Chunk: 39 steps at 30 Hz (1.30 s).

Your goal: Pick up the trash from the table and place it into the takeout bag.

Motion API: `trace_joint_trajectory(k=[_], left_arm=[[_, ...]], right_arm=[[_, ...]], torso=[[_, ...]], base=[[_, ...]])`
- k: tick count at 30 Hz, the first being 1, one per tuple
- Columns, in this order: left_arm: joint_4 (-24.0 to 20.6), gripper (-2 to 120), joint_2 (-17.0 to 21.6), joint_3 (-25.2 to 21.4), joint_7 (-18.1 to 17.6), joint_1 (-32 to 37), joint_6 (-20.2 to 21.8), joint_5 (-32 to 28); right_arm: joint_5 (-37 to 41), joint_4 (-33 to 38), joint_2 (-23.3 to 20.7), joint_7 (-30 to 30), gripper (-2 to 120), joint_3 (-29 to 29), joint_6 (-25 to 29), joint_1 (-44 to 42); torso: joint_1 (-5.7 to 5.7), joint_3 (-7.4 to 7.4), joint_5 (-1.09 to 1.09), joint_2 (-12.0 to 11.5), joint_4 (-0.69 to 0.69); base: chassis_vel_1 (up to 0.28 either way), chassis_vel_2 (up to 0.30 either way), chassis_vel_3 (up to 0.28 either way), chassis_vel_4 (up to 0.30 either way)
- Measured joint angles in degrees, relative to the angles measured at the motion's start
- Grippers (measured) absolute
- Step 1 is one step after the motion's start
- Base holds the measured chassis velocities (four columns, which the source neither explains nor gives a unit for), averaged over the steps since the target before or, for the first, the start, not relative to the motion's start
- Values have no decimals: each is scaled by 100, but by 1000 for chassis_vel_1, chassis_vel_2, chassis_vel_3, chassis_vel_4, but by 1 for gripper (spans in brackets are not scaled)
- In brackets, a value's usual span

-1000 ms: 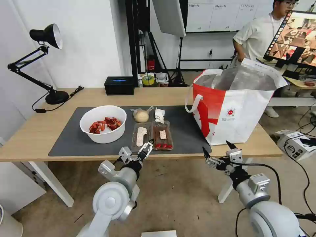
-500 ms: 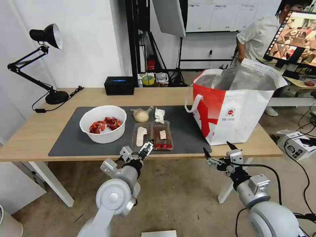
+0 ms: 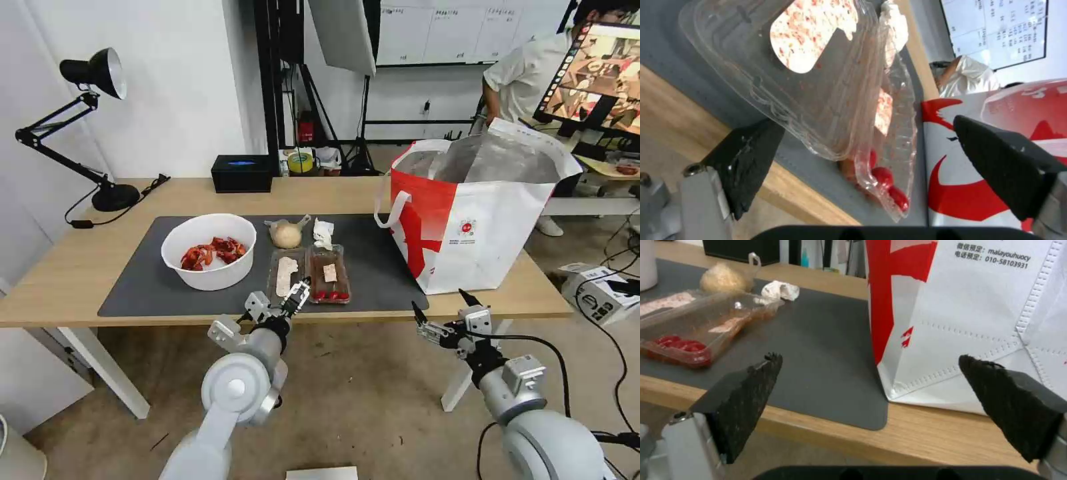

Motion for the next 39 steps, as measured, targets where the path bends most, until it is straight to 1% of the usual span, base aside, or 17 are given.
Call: trace_joint_trajectory(k=[4, 5, 8, 11, 12, 19, 29, 33, 35, 36, 38, 39], left_arm=[[-101, 100, 6, -38, 210, 49, -29, 41], [-101, 100, 6, -38, 210, 49, -29, 41], [-251, 100, 83, -99, 406, 62, -35, 45], [-335, 100, 123, -123, 475, 65, -47, 40], [-409, 100, 166, -144, 590, 77, -56, 29], [-484, 100, 209, -183, 760, 40, -67, -5], [-410, 100, 231, -178, 882, -190, -59, -127], [-355, 100, 266, -95, 894, -278, -48, -159], [-226, 100, 245, 51, 899, -391, -42, -149], [-226, 100, 245, 51, 899, -391, -42, -149], [-57, 100, 167, 223, 899, -537, -41, -86], [-57, 100, 167, 223, 899, -537, -41, -86]], right_arm=[[-13, -30, 0, -2, 100, -7, 3, 21], [-13, -30, 0, -2, 100, -7, 3, 21], [-60, -52, 28, -18, 100, -39, 30, 27], [-70, -52, 46, -22, 100, -49, 37, 17], [-79, -52, 63, -24, 100, -52, 41, 6], [-99, -32, 84, -27, 100, -55, 50, -28], [-116, 9, 89, -27, 100, -40, 50, -76], [-121, 16, 86, -24, 100, -29, 50, -86], [-123, 18, 86, -25, 100, -24, 50, -90], [-123, 18, 86, -25, 100, -24, 50, -90], [-123, 13, 94, -41, 100, -21, 50, -96], [-123, 13, 94, -41, 100, -21, 50, -96]], torso=[[0, 0, 0, 1, 0], [0, 0, 0, 1, 0], [0, 0, 0, 0, 0], [0, 0, 0, 0, 0], [0, 0, 0, 0, 0], [0, 0, 0, 0, 0], [0, 0, 0, 0, 0], [0, 0, 0, 0, 0], [0, 0, 0, 0, 0], [0, 0, 0, 0, 0], [0, 1, 0, 0, 0], [0, 1, 0, 0, 0]], base=[[0, 0, 0, 0], [0, 0, 0, 0], [0, 0, 0, 0], [0, 0, 0, 0], [0, 0, 0, 0], [0, 0, 0, 0], [0, 0, 0, 0], [0, 0, 0, 0], [0, 0, 0, 0], [0, 0, 0, 0], [0, 0, 0, 0], [0, 0, 0, 0]])
